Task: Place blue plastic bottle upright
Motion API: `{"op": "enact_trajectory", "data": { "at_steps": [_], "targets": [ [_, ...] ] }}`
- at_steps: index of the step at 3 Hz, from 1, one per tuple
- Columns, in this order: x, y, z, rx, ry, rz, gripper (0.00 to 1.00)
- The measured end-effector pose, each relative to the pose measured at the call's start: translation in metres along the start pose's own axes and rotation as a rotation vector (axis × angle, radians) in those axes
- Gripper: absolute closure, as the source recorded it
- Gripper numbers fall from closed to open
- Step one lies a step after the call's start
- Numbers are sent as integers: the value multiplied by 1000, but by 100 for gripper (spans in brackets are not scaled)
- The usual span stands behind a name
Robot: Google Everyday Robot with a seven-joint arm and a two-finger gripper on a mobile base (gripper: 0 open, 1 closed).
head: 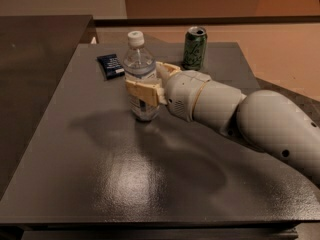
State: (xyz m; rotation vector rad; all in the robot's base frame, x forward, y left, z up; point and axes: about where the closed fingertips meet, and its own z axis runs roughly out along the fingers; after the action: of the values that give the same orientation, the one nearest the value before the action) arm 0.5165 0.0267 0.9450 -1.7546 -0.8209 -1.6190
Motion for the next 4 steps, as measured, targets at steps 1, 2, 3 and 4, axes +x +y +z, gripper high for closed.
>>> {"op": "enact_trajectory", "data": {
  "at_steps": [1,2,3,4],
  "targets": [
    [-7,2,-3,0,9,17,82],
    [-15,1,-6,1,22,7,59],
    [-15,0,-5,4,22,13,35],
    [-15,-2,-4,7,22,17,12]
  ]
}}
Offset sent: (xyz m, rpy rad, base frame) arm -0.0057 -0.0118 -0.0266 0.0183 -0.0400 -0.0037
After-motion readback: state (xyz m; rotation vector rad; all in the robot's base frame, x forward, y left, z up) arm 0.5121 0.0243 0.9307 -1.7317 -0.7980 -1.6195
